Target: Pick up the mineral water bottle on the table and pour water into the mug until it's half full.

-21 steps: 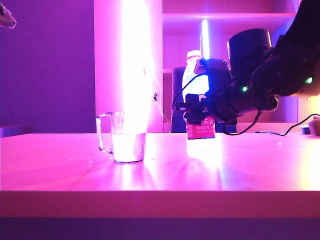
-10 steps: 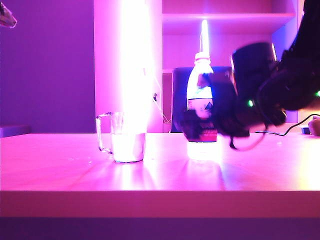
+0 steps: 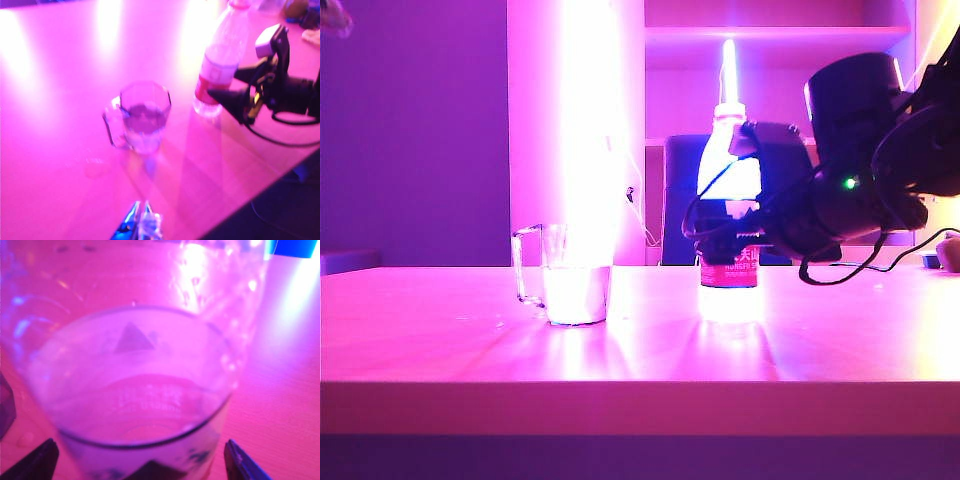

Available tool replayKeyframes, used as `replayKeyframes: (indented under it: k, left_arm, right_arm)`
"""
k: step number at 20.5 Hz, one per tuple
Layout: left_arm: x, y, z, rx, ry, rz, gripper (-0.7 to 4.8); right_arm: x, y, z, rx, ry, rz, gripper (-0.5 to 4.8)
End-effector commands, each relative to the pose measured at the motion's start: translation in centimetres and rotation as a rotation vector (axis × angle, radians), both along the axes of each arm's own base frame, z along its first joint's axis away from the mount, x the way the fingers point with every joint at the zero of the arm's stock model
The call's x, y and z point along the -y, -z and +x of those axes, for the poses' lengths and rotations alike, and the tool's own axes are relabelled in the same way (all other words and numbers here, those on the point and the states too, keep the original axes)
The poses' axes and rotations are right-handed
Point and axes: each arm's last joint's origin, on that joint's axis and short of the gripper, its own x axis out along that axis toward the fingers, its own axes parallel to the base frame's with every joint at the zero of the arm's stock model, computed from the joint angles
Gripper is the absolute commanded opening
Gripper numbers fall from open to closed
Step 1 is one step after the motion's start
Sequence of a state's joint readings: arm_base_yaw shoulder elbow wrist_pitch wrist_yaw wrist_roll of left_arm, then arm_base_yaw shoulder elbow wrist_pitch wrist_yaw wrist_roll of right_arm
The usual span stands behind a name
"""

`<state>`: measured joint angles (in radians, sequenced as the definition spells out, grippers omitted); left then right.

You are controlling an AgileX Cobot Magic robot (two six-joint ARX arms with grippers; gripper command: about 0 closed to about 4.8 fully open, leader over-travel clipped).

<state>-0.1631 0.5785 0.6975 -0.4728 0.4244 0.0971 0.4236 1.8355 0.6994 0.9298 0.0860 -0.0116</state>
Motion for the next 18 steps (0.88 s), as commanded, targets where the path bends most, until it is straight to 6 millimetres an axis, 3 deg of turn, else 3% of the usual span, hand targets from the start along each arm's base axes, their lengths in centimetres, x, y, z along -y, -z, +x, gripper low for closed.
replayKeyframes:
  k: [1, 9, 13, 18]
  left_arm:
    - [-0.4, -1.1, -1.5, 0.111, -0.045, -0.004, -0.05]
    - [-1.6, -2.4, -5.9, 0.315, -0.223, -0.006, -0.05]
    - [-1.7, -2.5, -6.6, 0.34, -0.228, -0.012, -0.05]
    - [-2.1, -2.5, -7.2, 0.364, -0.315, -0.005, -0.05]
  right_arm:
    - [0.2, -0.9, -0.5, 0.024, 0.003, 0.009, 4.79]
    - [1.0, -1.5, -2.6, 0.019, 0.015, 0.003, 4.79]
    - [1.7, -2.2, -4.1, 0.037, 0.02, 0.011, 4.79]
    - [3.1, -3.1, -7.2, 0.049, 0.02, 0.017, 4.79]
